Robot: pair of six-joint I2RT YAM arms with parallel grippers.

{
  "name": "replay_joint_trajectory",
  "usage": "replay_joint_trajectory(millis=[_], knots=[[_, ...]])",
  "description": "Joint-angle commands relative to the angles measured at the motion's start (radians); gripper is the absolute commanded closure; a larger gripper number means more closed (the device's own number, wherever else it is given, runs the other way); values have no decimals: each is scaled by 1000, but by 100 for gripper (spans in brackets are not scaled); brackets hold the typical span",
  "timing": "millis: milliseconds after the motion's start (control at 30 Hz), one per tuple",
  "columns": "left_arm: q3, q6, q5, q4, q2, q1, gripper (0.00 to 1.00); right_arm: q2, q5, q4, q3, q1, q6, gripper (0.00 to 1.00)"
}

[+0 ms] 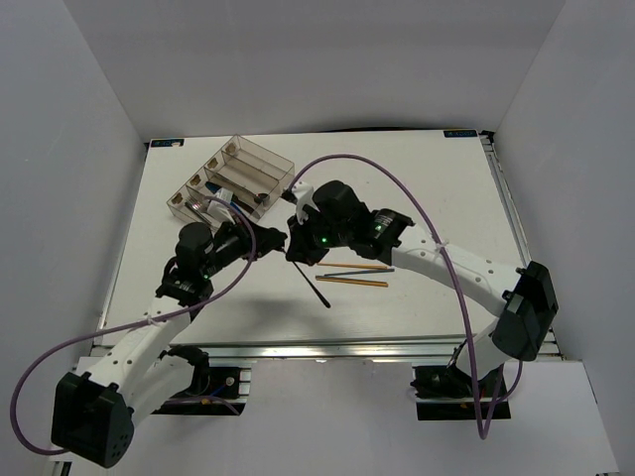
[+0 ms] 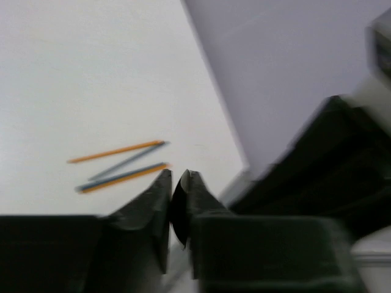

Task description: Sort the eating utensils into containers

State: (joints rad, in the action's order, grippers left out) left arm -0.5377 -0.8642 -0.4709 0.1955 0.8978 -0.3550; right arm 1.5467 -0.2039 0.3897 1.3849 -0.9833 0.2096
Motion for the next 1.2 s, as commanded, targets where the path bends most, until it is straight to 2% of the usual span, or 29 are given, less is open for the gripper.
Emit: replay_joint_trajectory(millis=[0, 33, 67, 133, 200, 233, 267, 400, 533, 667, 700, 900, 1033, 1167], knots=[[-13, 5, 23, 16, 35, -18, 86, 3, -11, -55, 69, -6, 16, 100], [-30, 11, 34, 1, 44, -18, 95, 1, 10, -60, 71, -6, 17, 100], [-44, 20, 73, -54, 53, -19, 100, -2, 30, -63, 69, -6, 17, 100], [-71, 43, 124, -111, 81, -18, 100, -20, 73, -66, 66, -5, 27, 97], [-105, 44, 202, -166, 98, -18, 100, -48, 153, -61, 57, 0, 45, 70], [-122, 44, 234, -185, 119, -18, 100, -60, 197, -58, 51, 3, 48, 30], [-177, 65, 273, -252, 134, -18, 100, -72, 224, -48, 45, 5, 50, 11], [-398, 161, 530, -425, 260, -1, 100, -173, 334, 1, -10, 46, 57, 11], [-649, 270, 600, -531, 459, 97, 100, -296, 447, 52, -88, 89, 59, 11], [-882, 359, 615, -583, 703, 211, 100, -449, 472, 70, -174, 126, 50, 11], [-1007, 375, 626, -611, 751, 246, 100, -470, 475, 83, -187, 129, 50, 11], [-1397, 439, 693, -748, 1042, 309, 100, -568, 489, 184, -181, 138, 28, 11], [-1492, 449, 657, -748, 1162, 344, 100, -615, 459, 205, -185, 136, 19, 11], [-1478, 419, 559, -685, 1216, 352, 100, -639, 423, 221, -191, 137, 17, 11]])
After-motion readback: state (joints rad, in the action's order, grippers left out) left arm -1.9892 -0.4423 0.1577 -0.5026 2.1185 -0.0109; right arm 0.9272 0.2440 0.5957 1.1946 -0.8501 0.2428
